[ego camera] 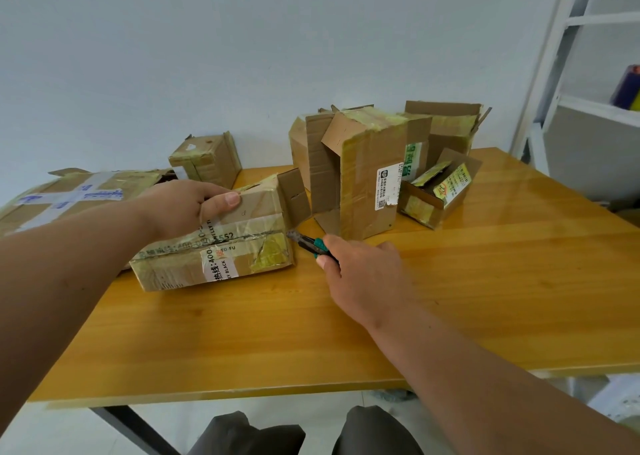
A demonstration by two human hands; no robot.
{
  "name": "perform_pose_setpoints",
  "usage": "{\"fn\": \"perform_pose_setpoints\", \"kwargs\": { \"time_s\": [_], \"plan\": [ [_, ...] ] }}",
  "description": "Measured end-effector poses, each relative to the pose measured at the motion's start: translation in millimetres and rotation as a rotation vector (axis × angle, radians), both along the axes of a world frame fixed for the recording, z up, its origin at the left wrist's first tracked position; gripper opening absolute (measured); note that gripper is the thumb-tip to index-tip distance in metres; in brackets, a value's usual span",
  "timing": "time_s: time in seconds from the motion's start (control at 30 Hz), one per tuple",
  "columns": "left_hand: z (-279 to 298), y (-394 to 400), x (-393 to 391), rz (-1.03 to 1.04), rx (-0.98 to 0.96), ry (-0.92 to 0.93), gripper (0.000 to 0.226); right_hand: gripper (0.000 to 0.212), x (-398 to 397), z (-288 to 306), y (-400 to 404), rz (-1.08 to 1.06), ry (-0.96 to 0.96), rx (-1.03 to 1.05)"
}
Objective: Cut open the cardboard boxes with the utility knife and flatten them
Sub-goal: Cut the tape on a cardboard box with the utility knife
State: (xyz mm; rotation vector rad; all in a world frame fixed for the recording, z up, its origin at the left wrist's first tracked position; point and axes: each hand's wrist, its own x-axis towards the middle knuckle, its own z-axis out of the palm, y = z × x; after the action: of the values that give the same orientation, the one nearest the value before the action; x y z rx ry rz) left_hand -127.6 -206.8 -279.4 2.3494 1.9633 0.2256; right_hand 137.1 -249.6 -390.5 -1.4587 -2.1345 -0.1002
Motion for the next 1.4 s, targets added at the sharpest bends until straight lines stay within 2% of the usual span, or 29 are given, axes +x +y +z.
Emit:
{"fn": "perform_pose_setpoints", "kwargs": {
  "time_s": [0.43,0.53,0.6,0.67,0.77,0.83,0.93,1.03,1.1,1.23,1.27,1.33,1.4],
  "plan": [
    [2.7,-4.4,5.0,0.053,-0.023,0.014,0.104,0.029,9.0,2.0,-13.6,-0.018,-0.141,-0.023],
    [9.1,-9.0,9.3,0.097,-0.016,-0.077,0.086,0.019,8.1,5.6,-19.6,0.038,-0.314,-0.008],
    [14.8,-11.2,16.0,0.132,-0.041,-0.101,0.073,0.014,5.9,8.5,-20.8,0.061,-0.349,-0.024],
    [17.9,-11.3,24.0,0.145,-0.098,-0.033,0.07,0.017,8.6,9.6,-18.7,0.03,-0.259,-0.052],
    [15.7,-5.7,34.8,0.155,-0.148,0.06,0.088,0.025,17.5,9.6,-17.9,-0.033,-0.117,-0.103],
    [14.2,-2.2,38.5,0.164,-0.159,0.035,0.097,0.026,20.0,11.3,-17.3,-0.056,-0.073,-0.131],
    [16.4,-1.6,30.6,0.172,-0.192,-0.039,0.083,0.022,16.5,16.9,-13.5,-0.095,0.002,-0.188],
    [21.4,-8.7,10.4,0.193,-0.264,-0.054,0.071,0.02,12.8,23.6,-6.3,-0.131,0.098,-0.336],
    [20.3,-15.5,2.6,0.193,-0.227,-0.058,0.069,0.019,10.2,26.9,-1.9,-0.167,0.111,-0.439],
    [2.7,-24.0,6.7,0.194,-0.1,0.118,0.078,0.013,2.0,30.1,5.4,-0.209,0.15,-0.536],
    [-0.5,-24.0,9.8,0.198,-0.085,0.161,0.084,0.013,-0.5,30.9,7.6,-0.203,0.206,-0.572],
    [-1.5,-20.5,14.3,0.207,-0.085,0.187,0.093,0.016,-5.1,31.9,9.9,-0.175,0.445,-0.689],
    [0.1,-16.1,17.4,0.206,-0.087,0.197,0.088,0.021,-9.2,33.6,8.7,-0.156,0.672,-0.814]
  ]
}}
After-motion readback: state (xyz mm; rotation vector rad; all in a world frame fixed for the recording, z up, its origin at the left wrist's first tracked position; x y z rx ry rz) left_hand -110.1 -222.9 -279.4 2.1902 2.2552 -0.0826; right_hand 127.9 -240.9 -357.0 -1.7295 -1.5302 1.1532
